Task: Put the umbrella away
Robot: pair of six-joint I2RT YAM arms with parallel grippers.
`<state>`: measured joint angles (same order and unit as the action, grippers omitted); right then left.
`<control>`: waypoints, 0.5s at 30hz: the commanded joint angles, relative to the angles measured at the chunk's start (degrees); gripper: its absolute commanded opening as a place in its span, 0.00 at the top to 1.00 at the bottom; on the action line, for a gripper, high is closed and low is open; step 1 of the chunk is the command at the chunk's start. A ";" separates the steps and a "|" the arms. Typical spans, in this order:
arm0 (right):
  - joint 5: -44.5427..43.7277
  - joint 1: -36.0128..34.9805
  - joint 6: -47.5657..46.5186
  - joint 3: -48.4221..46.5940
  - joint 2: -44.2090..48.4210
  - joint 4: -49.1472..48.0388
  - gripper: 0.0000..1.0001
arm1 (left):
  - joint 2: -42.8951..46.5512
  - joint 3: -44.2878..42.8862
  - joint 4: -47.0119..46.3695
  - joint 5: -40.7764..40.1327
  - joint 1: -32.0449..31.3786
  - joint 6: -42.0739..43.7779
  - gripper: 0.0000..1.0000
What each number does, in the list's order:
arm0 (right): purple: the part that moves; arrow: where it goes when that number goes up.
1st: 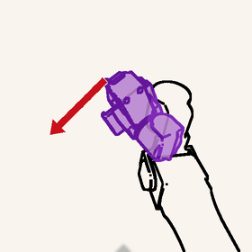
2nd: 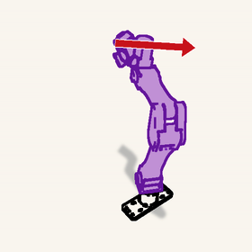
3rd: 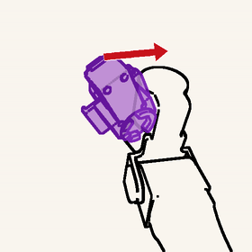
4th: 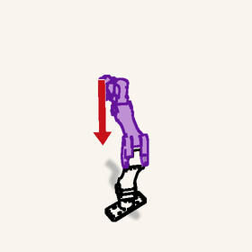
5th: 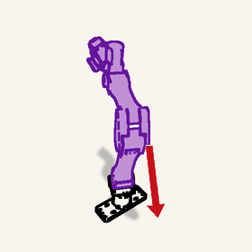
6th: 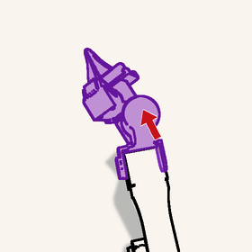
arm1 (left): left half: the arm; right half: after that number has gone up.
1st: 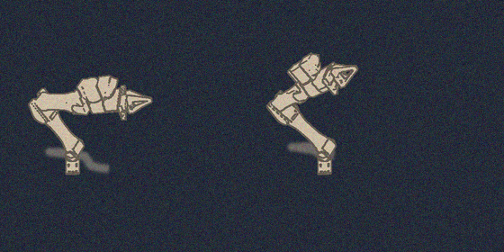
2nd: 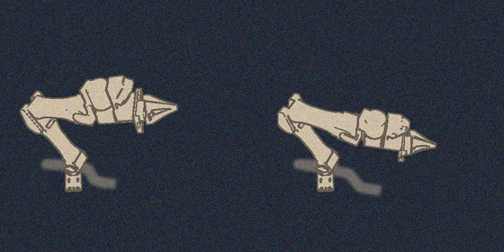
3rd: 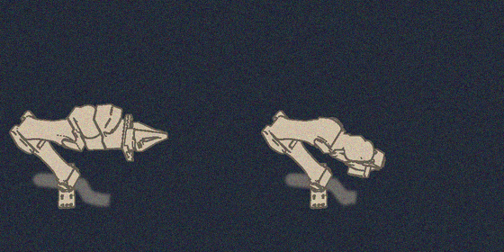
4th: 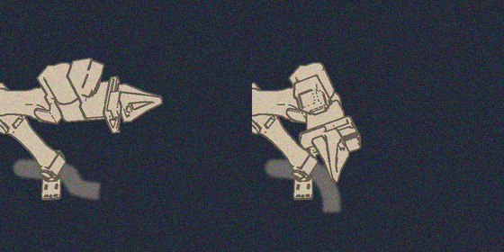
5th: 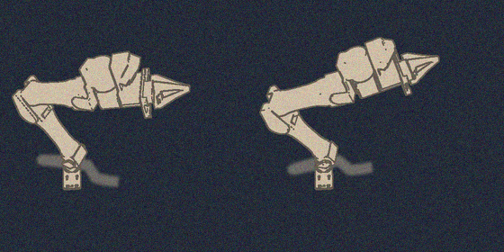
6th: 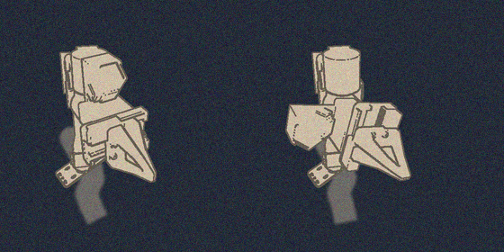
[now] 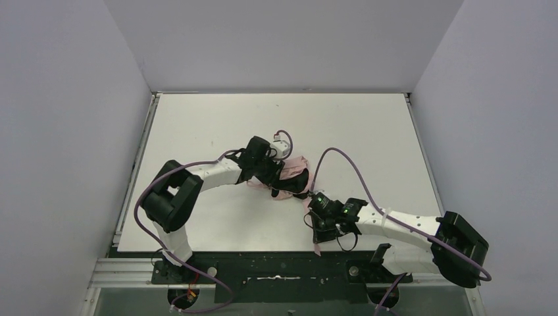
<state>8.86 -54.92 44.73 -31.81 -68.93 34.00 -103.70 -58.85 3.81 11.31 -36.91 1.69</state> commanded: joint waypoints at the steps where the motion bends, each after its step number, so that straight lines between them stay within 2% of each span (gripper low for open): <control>1: -1.77 -1.84 1.33 -1.90 1.21 8.06 0.97 | -0.37 1.55 -1.16 -8.87 -0.02 2.64 1.00; 8: -5.70 -1.97 -1.37 -1.44 1.43 4.89 0.91 | 2.74 7.74 -10.00 -6.64 -3.41 8.75 1.00; 15: -1.53 -2.15 -2.03 -0.23 4.72 1.96 0.81 | 3.53 8.81 -11.16 -4.78 -3.58 9.98 1.00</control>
<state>4.99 -56.47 43.94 -32.34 -67.33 36.95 -100.31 -50.72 -7.09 7.27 -40.21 9.65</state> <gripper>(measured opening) 0.166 0.341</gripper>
